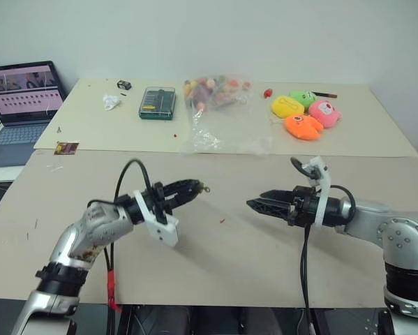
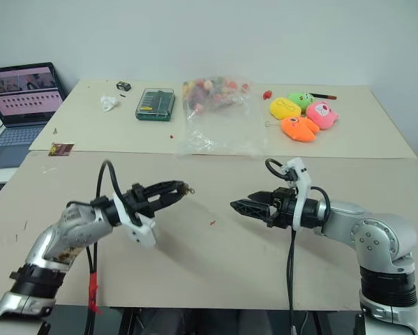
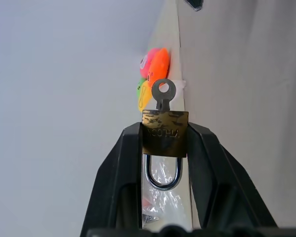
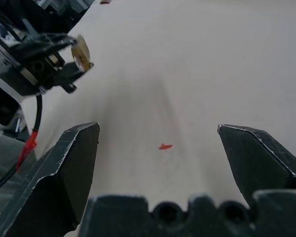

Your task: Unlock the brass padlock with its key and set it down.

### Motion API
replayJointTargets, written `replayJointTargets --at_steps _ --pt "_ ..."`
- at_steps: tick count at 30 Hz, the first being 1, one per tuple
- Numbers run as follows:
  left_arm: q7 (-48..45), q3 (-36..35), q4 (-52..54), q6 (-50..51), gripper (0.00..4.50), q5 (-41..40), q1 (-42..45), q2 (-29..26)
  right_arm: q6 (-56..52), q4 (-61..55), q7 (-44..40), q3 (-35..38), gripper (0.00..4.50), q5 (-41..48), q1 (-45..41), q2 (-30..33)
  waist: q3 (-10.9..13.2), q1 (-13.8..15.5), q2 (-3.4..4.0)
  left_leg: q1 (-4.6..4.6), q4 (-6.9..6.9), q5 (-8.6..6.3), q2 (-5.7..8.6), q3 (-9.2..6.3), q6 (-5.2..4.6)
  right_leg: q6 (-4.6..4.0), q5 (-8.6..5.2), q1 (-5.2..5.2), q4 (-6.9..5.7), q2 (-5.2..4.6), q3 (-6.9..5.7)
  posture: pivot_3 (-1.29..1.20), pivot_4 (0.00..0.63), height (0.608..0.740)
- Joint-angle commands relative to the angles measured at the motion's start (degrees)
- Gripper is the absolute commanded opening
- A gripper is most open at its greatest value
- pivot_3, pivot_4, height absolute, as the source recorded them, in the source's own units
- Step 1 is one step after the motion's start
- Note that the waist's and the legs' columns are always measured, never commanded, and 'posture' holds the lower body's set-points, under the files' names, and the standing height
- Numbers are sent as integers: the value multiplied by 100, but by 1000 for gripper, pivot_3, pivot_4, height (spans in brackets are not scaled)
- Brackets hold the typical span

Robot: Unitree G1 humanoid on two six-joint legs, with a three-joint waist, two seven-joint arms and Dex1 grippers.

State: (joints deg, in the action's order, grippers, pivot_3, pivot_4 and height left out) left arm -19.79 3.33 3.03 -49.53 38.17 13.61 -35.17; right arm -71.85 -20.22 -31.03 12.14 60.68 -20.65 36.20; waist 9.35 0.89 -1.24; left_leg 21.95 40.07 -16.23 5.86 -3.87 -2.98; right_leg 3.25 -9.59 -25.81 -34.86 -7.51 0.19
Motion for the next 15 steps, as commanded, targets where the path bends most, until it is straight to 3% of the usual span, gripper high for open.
replayJointTargets --at_steps 1,10,15 --pt "686 -143 438 82 804 590 -176 108 202 -554 123 -295 4500 1 -155 -187 0 -2 0 0 0 0 0 1 0 0 0 -2 -2 0 0 0 150 740" --pt "1638 -264 1111 622 804 1434 -536 252 600 -1386 1085 -704 4500 2 3 -1257 -1 -28 1 3 -4 7 -3 21 11 -4 3 -28 -18 4 9 0 150 740" --pt "1588 -144 1329 840 804 1368 -619 250 754 -1369 1211 -685 4500 -91 117 -1368 -2 -21 1 2 -4 6 -1 25 10 -4 3 -28 -18 3 12 0 150 740"
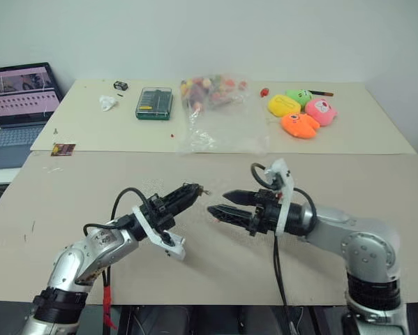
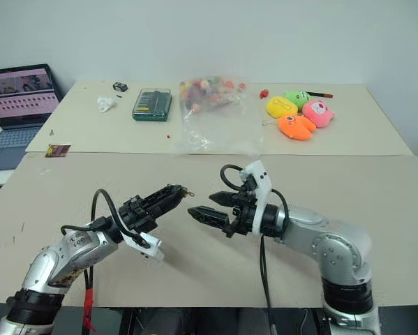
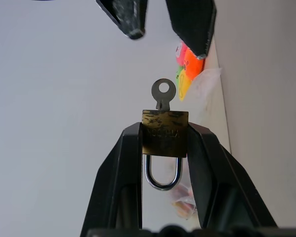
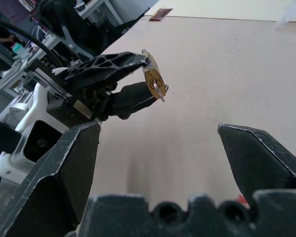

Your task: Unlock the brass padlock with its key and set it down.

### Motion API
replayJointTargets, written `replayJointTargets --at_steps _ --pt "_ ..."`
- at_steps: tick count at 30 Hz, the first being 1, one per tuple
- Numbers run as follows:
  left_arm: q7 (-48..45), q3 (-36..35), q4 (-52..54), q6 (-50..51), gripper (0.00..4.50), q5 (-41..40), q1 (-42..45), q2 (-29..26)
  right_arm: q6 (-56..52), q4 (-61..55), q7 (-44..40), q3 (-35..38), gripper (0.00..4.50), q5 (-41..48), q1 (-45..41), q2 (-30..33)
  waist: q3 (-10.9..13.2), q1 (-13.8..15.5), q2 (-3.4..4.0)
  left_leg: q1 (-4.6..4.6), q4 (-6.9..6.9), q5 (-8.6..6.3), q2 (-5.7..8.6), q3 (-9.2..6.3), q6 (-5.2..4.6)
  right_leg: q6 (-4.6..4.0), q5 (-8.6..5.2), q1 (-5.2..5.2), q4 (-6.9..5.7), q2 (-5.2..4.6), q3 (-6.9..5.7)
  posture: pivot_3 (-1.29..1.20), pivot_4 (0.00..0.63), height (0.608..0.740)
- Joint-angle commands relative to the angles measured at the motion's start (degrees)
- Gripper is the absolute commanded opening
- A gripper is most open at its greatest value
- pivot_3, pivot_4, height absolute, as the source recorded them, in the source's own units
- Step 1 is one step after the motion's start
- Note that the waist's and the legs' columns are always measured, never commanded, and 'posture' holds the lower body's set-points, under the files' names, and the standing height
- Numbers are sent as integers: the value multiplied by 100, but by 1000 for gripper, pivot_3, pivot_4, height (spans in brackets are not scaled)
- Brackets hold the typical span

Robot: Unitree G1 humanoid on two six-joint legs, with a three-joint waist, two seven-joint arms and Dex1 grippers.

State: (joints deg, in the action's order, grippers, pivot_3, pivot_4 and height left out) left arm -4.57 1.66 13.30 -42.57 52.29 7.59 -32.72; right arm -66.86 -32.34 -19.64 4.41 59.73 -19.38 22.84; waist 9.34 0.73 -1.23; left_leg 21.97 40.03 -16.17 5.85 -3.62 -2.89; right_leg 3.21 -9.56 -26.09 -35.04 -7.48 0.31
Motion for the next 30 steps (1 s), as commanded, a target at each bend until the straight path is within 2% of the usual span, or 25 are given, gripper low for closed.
replayJointTargets --at_steps 1,11,16,18,30 --pt "13 30 366 205 804 -93 -13 8 310 -104 84 74 4500 -62 -22 -21 0 -10 0 -1 0 0 0 2 -1 0 0 -1 0 0 1 0 150 740" --pt "-639 -22 736 780 804 -798 306 -119 607 76 87 -82 4500 -244 -69 -133 0 -39 0 -8 -8 0 -4 14 0 -1 0 -3 -2 5 7 0 150 740" --pt "-841 -134 734 829 804 -1252 452 -378 650 92 132 -77 3137 -198 -168 -171 0 -58 0 -11 -8 0 -5 16 0 -1 0 -3 -2 6 10 0 150 740" --pt "-881 -202 675 797 804 -1442 490 -498 644 60 170 -28 2411 -120 -232 -175 0 -67 0 -10 -11 1 -4 17 1 -1 0 -5 -2 6 11 0 150 740" --pt "-1033 -190 75 522 804 -2281 588 -919 707 19 218 22 2411 85 -519 -134 0 -110 0 -13 -13 1 -4 19 1 -1 0 -6 -2 7 14 0 150 740"
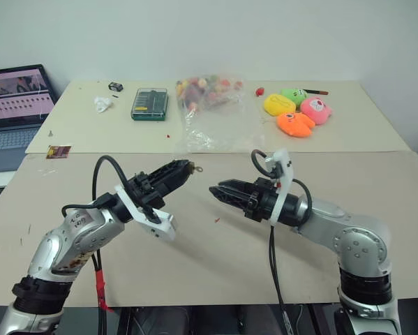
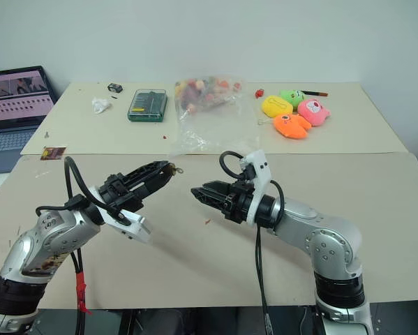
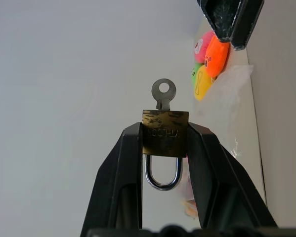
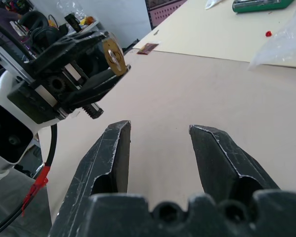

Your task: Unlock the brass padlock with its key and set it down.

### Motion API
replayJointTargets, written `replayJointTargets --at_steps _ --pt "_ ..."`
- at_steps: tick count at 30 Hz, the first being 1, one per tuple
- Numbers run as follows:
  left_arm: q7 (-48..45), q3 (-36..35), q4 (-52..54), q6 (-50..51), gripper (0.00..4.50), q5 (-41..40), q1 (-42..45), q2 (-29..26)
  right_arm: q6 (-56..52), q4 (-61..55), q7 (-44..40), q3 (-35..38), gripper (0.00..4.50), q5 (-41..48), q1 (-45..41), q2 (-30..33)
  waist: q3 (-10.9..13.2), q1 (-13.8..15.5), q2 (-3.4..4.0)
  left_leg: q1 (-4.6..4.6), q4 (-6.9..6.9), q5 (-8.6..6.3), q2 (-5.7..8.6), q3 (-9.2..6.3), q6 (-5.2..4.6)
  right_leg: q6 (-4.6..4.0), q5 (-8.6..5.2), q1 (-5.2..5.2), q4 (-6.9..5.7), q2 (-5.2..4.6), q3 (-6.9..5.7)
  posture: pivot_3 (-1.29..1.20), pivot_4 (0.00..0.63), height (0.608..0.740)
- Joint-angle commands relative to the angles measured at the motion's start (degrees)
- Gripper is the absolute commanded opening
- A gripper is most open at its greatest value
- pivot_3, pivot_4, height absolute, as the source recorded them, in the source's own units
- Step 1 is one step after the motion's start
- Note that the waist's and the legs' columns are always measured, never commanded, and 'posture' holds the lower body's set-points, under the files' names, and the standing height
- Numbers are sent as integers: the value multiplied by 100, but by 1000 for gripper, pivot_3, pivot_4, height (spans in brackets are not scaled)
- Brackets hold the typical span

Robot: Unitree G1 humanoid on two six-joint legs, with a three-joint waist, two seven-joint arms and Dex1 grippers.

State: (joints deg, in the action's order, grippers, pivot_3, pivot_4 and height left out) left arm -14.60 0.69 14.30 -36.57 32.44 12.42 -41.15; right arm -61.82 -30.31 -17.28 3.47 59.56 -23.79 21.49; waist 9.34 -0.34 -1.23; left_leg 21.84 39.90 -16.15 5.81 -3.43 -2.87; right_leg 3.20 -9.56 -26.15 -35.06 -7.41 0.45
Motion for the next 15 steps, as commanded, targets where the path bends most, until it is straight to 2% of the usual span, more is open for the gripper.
replayJointTargets --at_steps 1,13,15 --pt "-58 -74 -75 -74 804 -351 142 -80 237 -176 -36 87 2411 64 -72 -4 0 -8 0 0 0 0 0 0 0 0 0 0 0 0 0 0 150 740" --pt "-464 378 -473 124 804 -604 707 230 608 26 -275 -216 2411 -314 -172 -90 0 -49 0 0 0 0 1 2 0 0 0 -1 -1 0 3 0 150 740" --pt "-494 413 -832 96 804 -656 897 227 660 84 -318 -280 2411 -389 -253 -105 0 -50 0 -1 0 1 0 4 1 0 0 -1 -2 0 3 0 150 740"
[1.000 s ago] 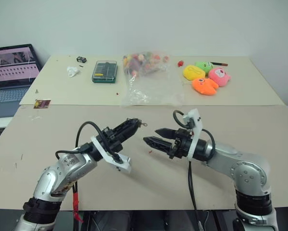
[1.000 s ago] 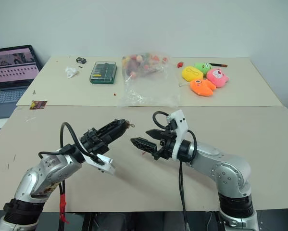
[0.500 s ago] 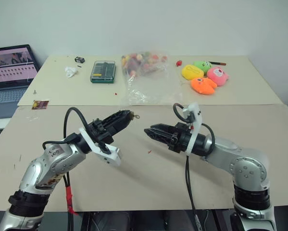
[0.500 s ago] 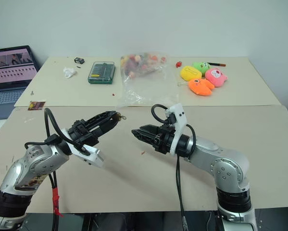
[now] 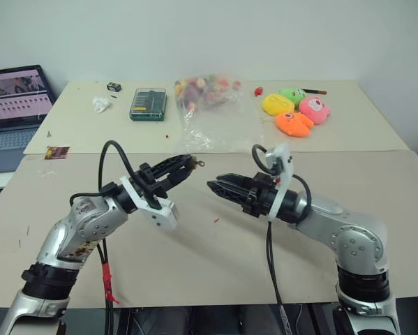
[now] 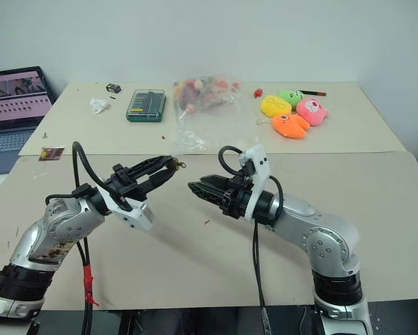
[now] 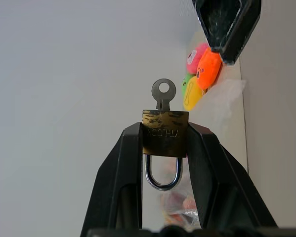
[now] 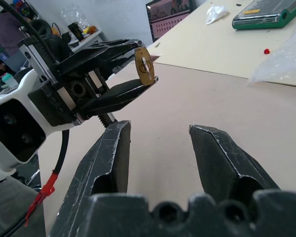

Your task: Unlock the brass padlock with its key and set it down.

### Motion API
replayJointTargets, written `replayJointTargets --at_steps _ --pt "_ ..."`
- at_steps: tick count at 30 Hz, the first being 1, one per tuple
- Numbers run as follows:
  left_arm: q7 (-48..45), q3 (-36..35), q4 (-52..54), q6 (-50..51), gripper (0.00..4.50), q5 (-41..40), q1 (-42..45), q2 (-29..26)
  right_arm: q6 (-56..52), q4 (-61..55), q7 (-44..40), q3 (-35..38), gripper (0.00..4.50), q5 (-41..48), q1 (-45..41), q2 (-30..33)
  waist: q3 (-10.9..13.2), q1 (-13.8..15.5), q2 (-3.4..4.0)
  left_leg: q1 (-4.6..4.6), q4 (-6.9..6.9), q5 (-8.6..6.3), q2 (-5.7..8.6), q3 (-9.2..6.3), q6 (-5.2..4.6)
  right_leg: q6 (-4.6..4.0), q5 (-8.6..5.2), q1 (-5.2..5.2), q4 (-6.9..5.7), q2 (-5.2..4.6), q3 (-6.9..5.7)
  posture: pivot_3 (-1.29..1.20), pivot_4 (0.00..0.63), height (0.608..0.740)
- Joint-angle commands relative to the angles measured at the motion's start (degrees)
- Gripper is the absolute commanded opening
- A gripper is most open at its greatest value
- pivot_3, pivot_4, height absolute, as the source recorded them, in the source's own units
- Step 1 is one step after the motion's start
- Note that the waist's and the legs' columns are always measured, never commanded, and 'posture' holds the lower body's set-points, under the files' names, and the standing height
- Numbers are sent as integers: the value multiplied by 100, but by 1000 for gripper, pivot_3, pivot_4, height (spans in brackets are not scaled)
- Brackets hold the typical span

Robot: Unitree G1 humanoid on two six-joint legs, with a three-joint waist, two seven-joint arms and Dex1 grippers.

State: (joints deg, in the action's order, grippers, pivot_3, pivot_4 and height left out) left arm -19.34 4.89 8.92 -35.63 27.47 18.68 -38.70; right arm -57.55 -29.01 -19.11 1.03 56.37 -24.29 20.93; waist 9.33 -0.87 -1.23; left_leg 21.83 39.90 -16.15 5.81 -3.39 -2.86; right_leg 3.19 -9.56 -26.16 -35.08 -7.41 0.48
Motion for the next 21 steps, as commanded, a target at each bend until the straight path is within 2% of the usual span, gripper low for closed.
replayJointTargets --at_steps 1,6,10,13,16,21 --pt "-12 9 -514 -83 804 -208 381 -42 254 -10 -156 -54 2411 -97 -243 -54 0 3 0 -1 0 1 0 0 1 0 0 0 -1 0 1 0 150 740" --pt "-381 221 -1867 -657 804 -955 1024 -76 334 198 -302 -100 2411 -256 -426 -72 0 7 0 -5 1 2 0 1 2 -2 1 1 -3 2 0 0 150 740" --pt "-1877 609 -2373 -327 804 -2643 1279 183 353 328 -436 -129 2411 -363 -543 -37 0 1 0 1 1 0 2 1 -1 -1 2 -4 -1 1 0 0 150 740" --pt "-2486 732 -2252 -300 804 -3225 1170 268 356 378 -515 -147 2411 -450 -591 -11 0 -18 0 14 6 -2 2 1 -5 0 2 -9 -1 1 -1 0 150 740" --pt "-2751 938 -1627 -495 804 -3291 657 261 362 401 -607 -188 2411 -559 -616 47 0 -56 0 14 4 -2 1 1 -5 0 2 -11 -1 1 1 0 150 740" --pt "-2598 765 -1460 -1089 804 -2928 275 256 332 371 -638 -178 2411 -624 -551 40 0 -25 0 11 2 0 -1 1 -2 -1 3 -9 4 1 2 0 150 740"
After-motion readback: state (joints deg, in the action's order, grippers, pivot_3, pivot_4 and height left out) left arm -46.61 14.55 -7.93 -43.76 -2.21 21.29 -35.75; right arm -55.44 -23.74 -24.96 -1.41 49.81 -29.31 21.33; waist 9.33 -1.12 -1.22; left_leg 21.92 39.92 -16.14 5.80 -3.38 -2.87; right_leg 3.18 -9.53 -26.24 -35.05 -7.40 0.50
